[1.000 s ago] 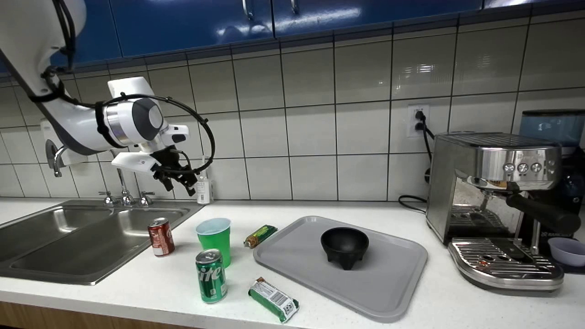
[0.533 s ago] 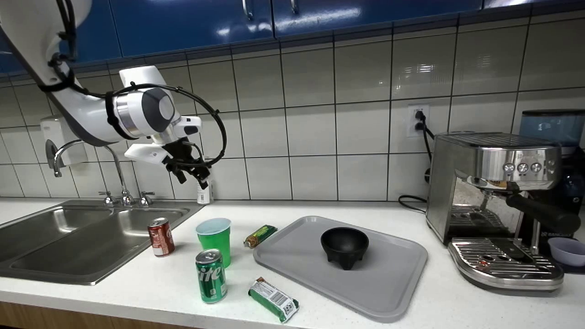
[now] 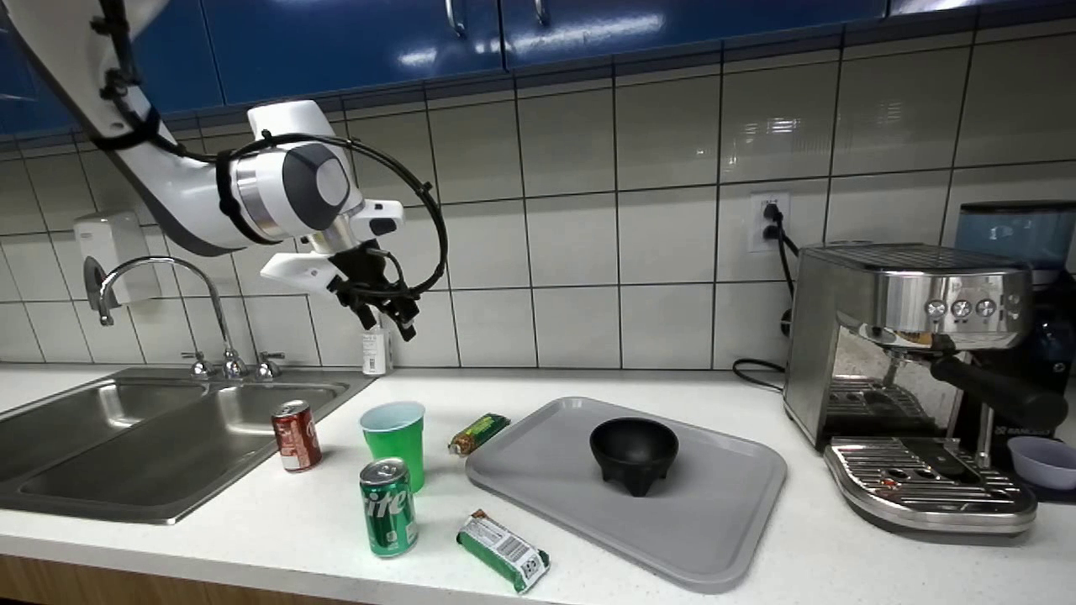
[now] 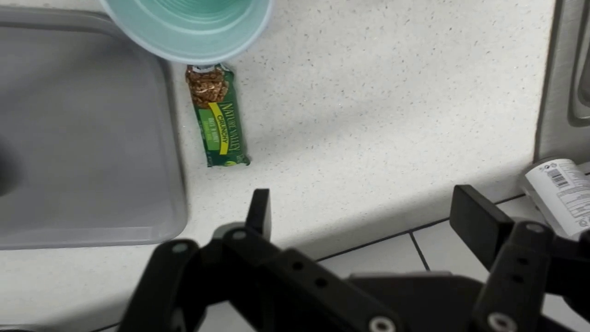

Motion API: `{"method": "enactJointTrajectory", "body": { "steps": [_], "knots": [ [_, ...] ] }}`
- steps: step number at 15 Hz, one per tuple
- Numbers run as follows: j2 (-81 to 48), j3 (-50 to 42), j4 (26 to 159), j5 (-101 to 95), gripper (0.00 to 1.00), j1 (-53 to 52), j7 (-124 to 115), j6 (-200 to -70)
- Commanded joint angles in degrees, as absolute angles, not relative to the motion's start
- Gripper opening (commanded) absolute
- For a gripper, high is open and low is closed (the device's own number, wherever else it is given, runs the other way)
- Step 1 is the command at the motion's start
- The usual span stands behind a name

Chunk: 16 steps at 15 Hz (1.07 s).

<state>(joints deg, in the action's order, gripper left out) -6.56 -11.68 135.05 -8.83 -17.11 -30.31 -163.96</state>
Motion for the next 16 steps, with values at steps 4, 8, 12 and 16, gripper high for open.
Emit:
{"method": "enactJointTrajectory", "body": {
  "steps": [4, 8, 12, 16],
  "knots": [
    [-0.65, -15.95, 139.67, -11.87, 1.0, -15.85, -28.91, -162.92],
    [1.29, -19.13, 141.54, -13.9, 1.0, -14.99, -28.87, -162.86],
    [2.86, -22.3, 143.13, -15.75, 1.0, -13.8, -28.71, -162.82],
    [3.41, -25.26, 144.08, -15.93, 1.0, -12.45, -28.39, -163.15]
  ]
}}
